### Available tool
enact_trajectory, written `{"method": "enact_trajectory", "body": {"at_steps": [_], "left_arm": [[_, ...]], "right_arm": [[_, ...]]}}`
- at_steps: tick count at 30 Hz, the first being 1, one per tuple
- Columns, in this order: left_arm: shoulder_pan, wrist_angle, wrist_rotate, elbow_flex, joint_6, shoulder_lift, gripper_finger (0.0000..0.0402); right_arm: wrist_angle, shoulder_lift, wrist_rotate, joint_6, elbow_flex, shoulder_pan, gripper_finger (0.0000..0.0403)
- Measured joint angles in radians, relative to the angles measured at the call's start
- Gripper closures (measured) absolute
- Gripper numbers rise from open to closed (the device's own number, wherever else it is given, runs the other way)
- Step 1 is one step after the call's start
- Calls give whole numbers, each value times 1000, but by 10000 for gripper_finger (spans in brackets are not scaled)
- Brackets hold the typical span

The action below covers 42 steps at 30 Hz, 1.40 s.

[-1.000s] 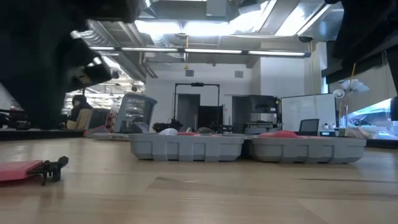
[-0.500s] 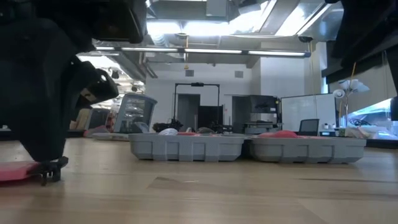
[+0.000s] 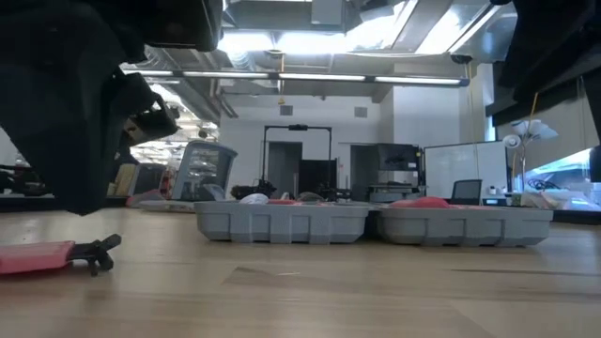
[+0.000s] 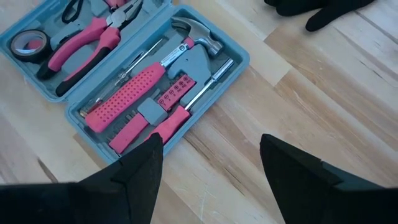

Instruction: Prefit tool cases

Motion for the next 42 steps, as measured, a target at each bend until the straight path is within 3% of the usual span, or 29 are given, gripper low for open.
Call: {"method": "enact_trajectory", "body": {"at_steps": [6, 11, 17, 28, 31, 36, 39, 42], "left_arm": [[0, 1, -7, 0, 1, 0, 401], [3, 25, -74, 0, 1, 26, 401], [10, 71, -45, 3, 32, 87, 401], [92, -77, -172, -1, 57, -53, 401], [42, -109, -177, 1, -35, -111, 401], [-156, -142, -175, 0, -260, -135, 401], [-263, -119, -200, 0, -385, -127, 401], [-301, -147, -221, 0, -437, -107, 401]], "right_arm": [[0, 0, 2, 0, 0, 0, 146], [1, 2, 2, 0, 0, 0, 146], [7, 22, -15, 0, 0, 0, 146], [44, 28, -42, -5, 0, 1, 146], [137, 28, -57, -82, -2, 2, 146], [415, 28, -78, -257, -49, -35, 156], [624, 50, -124, -351, -95, -80, 183], [812, 111, -249, -447, -117, -129, 233]]}}
